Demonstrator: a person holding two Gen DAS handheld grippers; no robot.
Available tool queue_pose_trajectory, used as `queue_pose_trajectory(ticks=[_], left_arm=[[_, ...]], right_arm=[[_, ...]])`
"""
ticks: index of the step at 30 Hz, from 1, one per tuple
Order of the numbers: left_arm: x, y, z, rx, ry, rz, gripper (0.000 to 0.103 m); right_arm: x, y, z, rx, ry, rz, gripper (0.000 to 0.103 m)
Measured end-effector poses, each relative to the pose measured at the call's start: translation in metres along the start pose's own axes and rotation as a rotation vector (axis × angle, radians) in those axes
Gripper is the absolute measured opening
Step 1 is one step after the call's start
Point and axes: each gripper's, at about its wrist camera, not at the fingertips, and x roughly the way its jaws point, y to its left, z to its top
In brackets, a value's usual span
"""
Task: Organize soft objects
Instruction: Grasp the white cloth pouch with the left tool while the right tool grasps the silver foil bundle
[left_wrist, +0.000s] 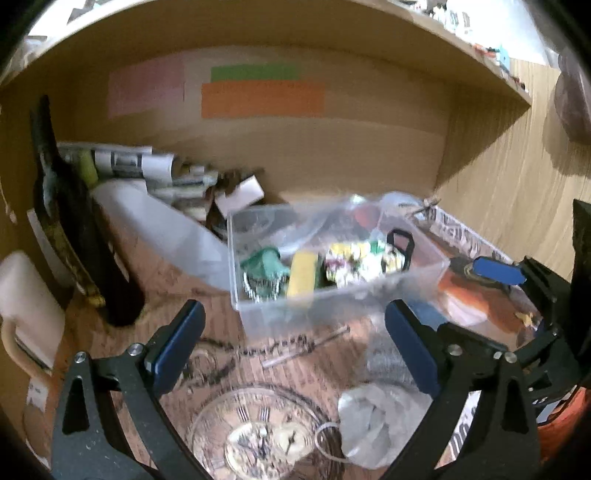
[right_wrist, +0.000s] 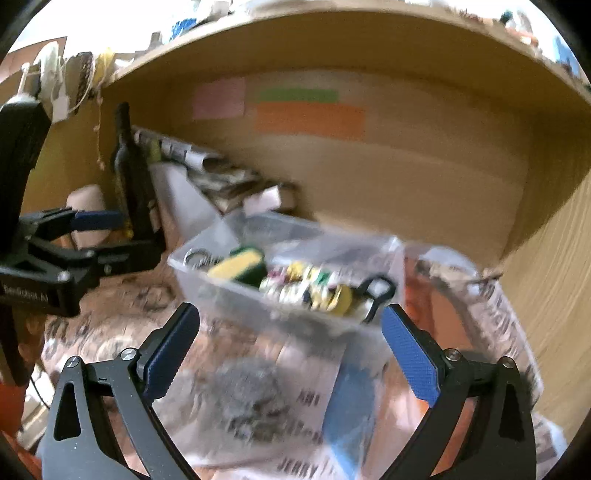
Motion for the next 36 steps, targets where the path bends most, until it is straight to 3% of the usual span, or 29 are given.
queue_pose_trajectory(ticks=[7, 9, 14, 17, 23, 32, 36], left_arm=[[0.011, 0.001, -0.030, 0.003, 0.088, -0.004, 0.099], [0.014, 0.001, -0.037, -0.002, 0.110, -0.010, 0.099], [0.022, -0.001, -0.051, -0.015, 0.158, -0.033, 0.099], [0.029, -0.005, -0.056, -0.013, 0.186, -0.054, 0.099], [0.041, -0.024, -0.067, 0.010, 0.237, -0.112, 0.099], [0.052, -0.047, -0.077, 0.000, 0.259, -0.160, 0.098], [0.056, -0.051, -0.079, -0.020, 0.269, -0.199, 0.069]], right_arm=[[0.024, 0.007, -0.028, 0.028, 0.121, 0.056, 0.097], [0.030, 0.008, -0.036, 0.029, 0.162, 0.071, 0.091], [0.044, 0.007, -0.047, 0.045, 0.252, 0.115, 0.059], [0.044, 0.006, -0.049, 0.047, 0.263, 0.126, 0.043], [0.026, -0.005, -0.048, 0.084, 0.212, 0.100, 0.024], [-0.002, -0.026, -0.045, 0.138, 0.134, 0.027, 0.023], [-0.011, -0.032, -0.046, 0.155, 0.115, 0.012, 0.023]])
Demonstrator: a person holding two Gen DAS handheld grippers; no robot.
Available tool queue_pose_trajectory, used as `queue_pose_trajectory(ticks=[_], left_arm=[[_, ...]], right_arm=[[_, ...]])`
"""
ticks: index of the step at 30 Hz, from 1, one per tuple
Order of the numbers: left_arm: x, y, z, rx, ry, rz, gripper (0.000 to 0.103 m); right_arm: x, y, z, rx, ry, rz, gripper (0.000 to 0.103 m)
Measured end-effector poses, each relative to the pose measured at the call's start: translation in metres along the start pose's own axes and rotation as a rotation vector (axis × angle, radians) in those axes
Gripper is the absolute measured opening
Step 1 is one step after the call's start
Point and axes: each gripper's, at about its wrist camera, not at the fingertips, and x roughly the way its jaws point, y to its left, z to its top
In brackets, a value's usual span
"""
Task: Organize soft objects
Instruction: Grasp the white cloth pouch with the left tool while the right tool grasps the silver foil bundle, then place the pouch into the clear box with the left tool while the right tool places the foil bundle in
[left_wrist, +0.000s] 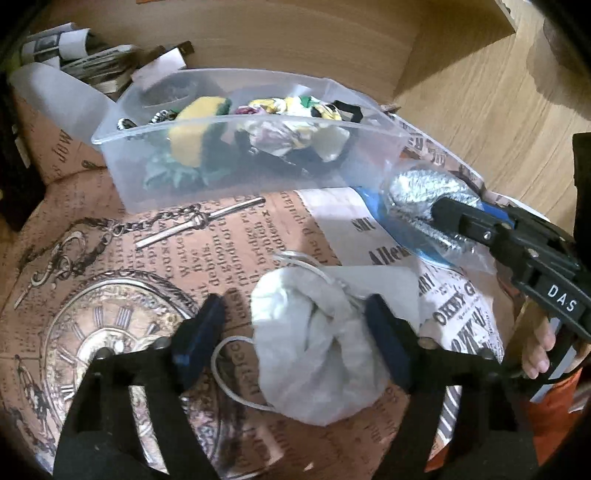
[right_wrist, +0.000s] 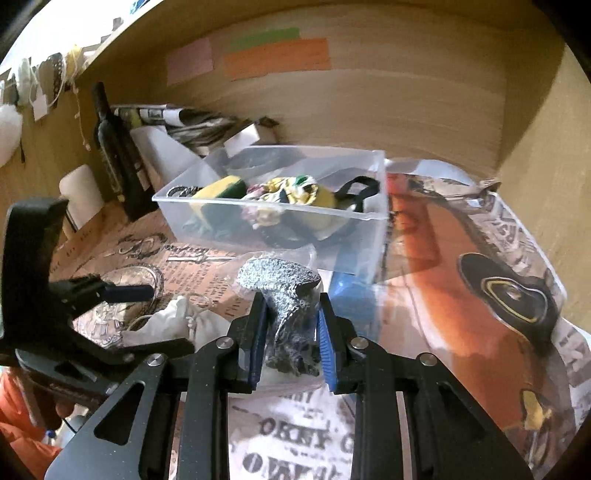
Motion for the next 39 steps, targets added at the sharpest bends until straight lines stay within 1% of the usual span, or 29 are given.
queue_pose_trajectory(ticks=[1, 2, 4, 6, 7, 9, 12, 19, 20, 21, 28, 35, 39], left_arm=[[0.000, -0.003, -0.001, 0.011, -0.005, -0.004, 0.064], [0.000, -0.007, -0.002, 0.024, 0.001, -0.014, 0.053], [0.000, -0.013, -0.002, 0.043, -0.008, 0.000, 0.048], [0.001, -0.017, -0.003, 0.057, -0.006, -0.003, 0.035], [0.000, -0.019, -0.002, 0.063, -0.008, 0.001, 0.033], [-0.003, -0.022, -0.001, 0.076, -0.016, 0.013, 0.022], [-0.009, -0.021, 0.005, 0.077, -0.028, 0.015, 0.014], [-0.031, -0.015, 0.025, 0.078, -0.110, 0.050, 0.012], [-0.037, -0.015, 0.030, 0.078, -0.131, 0.059, 0.012], [-0.041, -0.013, 0.033, 0.078, -0.147, 0.066, 0.012], [-0.070, -0.002, 0.072, 0.068, -0.278, 0.122, 0.012], [-0.079, 0.010, 0.108, 0.056, -0.370, 0.178, 0.012], [-0.067, 0.014, 0.124, 0.058, -0.374, 0.203, 0.012]], right_arm=[[-0.001, -0.001, 0.000, 0.004, -0.003, -0.003, 0.023], [-0.003, -0.003, -0.001, 0.011, -0.008, -0.007, 0.023], [-0.005, -0.005, -0.001, 0.019, -0.013, -0.010, 0.023], [-0.007, -0.007, -0.002, 0.026, -0.017, -0.012, 0.023], [-0.007, -0.008, -0.002, 0.027, -0.019, -0.013, 0.023], [-0.010, -0.008, -0.002, 0.025, -0.027, -0.014, 0.023], [-0.014, -0.009, 0.000, 0.019, -0.044, -0.013, 0.023], [-0.023, -0.010, 0.016, 0.011, -0.109, -0.006, 0.023], [-0.023, -0.010, 0.016, 0.011, -0.109, -0.006, 0.023], [-0.024, -0.010, 0.021, 0.010, -0.130, -0.005, 0.023], [-0.024, -0.013, 0.046, -0.003, -0.201, -0.005, 0.023], [-0.018, -0.013, 0.072, -0.027, -0.253, -0.009, 0.023], [-0.007, -0.015, 0.082, -0.028, -0.253, -0.018, 0.023]])
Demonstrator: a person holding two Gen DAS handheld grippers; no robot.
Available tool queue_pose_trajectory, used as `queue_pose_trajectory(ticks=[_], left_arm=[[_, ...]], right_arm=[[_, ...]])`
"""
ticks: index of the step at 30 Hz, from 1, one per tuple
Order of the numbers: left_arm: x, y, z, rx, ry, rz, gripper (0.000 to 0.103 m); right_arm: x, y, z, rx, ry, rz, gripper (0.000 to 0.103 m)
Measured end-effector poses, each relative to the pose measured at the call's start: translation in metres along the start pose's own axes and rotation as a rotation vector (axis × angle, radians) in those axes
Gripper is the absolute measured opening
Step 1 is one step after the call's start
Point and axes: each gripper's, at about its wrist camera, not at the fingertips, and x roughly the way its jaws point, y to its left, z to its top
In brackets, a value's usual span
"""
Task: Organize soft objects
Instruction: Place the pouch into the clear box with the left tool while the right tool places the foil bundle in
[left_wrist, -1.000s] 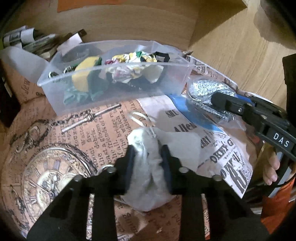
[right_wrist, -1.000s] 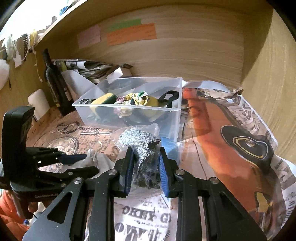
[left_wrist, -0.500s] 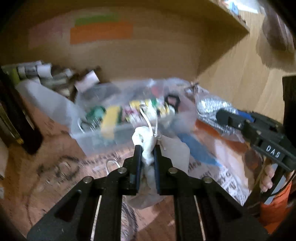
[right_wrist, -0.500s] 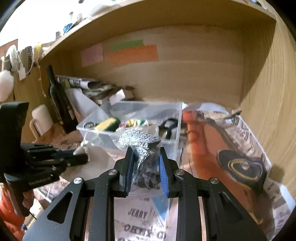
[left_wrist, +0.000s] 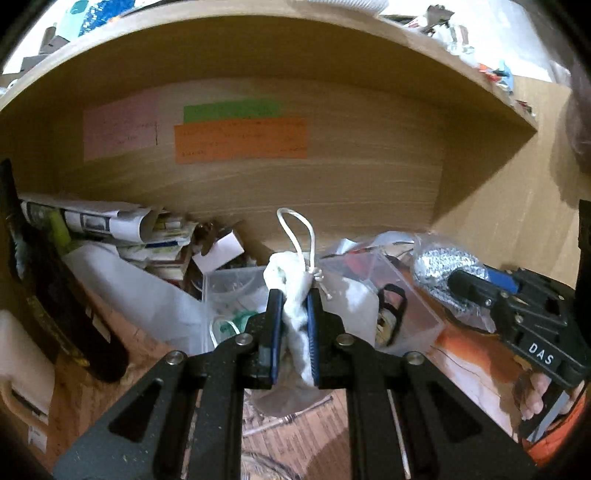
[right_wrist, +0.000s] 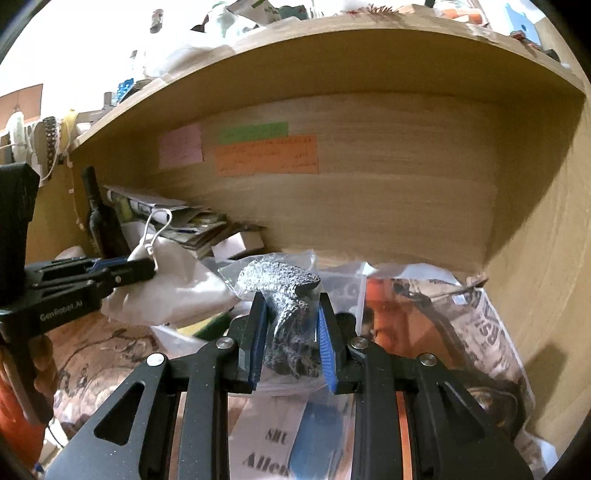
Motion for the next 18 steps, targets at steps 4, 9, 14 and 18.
queue_pose_trajectory(ticks=[4, 9, 14, 18], left_arm=[[0.026, 0.000, 0.001, -0.008, 0.043, 0.001, 0.012], [0.062, -0.003, -0.007, -0.029, 0.121, -0.024, 0.012], [0.086, -0.004, -0.016, -0.027, 0.180, -0.014, 0.013], [0.092, -0.001, -0.022, -0.020, 0.210, 0.009, 0.040]], right_arm=[[0.018, -0.002, 0.002, 0.007, 0.027, -0.009, 0.023], [0.044, -0.005, -0.005, 0.020, 0.088, -0.028, 0.023], [0.067, -0.008, -0.015, 0.022, 0.152, -0.047, 0.023], [0.078, -0.009, -0.021, 0.011, 0.193, -0.056, 0.024]])
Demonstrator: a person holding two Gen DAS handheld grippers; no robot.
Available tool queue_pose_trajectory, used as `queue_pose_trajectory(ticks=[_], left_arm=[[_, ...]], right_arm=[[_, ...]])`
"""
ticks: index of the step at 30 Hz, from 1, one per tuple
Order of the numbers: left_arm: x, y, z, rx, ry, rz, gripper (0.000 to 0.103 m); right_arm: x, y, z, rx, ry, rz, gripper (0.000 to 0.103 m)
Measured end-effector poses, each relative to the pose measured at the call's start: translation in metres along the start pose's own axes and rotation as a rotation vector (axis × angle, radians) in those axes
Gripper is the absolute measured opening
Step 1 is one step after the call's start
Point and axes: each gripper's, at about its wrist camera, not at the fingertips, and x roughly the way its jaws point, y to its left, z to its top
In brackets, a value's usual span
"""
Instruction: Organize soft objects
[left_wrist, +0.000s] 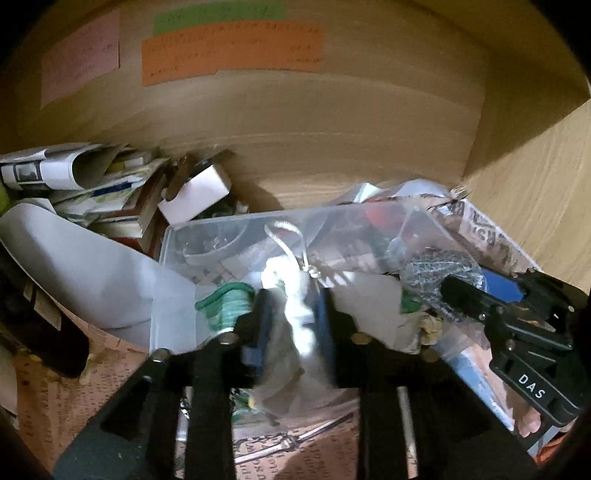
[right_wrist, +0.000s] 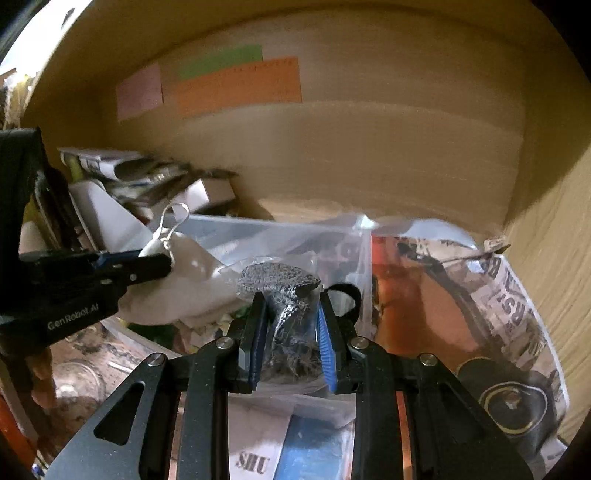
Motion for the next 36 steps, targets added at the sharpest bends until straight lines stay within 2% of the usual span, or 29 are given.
queue_pose_trajectory(ticks=[1, 2, 3, 5, 11, 20, 22, 27, 32, 36], left_arm=[[0.001, 0.003, -0.002, -0.003, 0.003, 0.000, 0.045], [0.001, 0.005, -0.002, -0.006, 0.001, 0.001, 0.056], [-0.002, 0.006, -0.003, -0.009, -0.007, 0.003, 0.061], [-0.007, 0.007, -0.003, -0.010, -0.020, 0.005, 0.065], [-0.024, 0.009, -0.001, -0.015, -0.044, -0.013, 0.070], [-0.085, -0.002, -0.003, 0.024, -0.198, -0.002, 0.073], [-0.102, -0.006, -0.005, 0.038, -0.246, 0.005, 0.076], [-0.139, -0.012, -0.011, 0.049, -0.357, 0.025, 0.091], [-0.168, -0.011, -0.018, 0.033, -0.420, 0.011, 0.096], [-0.188, -0.009, -0.024, 0.011, -0.467, 0.015, 0.099]], right_arm=[[0.001, 0.000, -0.001, -0.002, 0.009, 0.002, 0.029], [0.003, 0.000, -0.001, -0.001, 0.013, 0.004, 0.038], [0.002, 0.000, -0.001, 0.001, 0.012, 0.007, 0.044], [-0.003, 0.000, -0.001, -0.002, -0.011, -0.007, 0.062], [-0.015, 0.003, 0.003, -0.003, -0.058, -0.027, 0.075], [-0.062, 0.009, 0.015, -0.003, -0.178, -0.024, 0.075], [-0.074, 0.011, 0.017, -0.004, -0.206, -0.020, 0.075], [-0.106, 0.017, 0.020, -0.015, -0.283, -0.011, 0.076], [-0.131, 0.026, 0.018, -0.041, -0.345, -0.012, 0.083], [-0.148, 0.033, 0.015, -0.051, -0.389, -0.012, 0.085]])
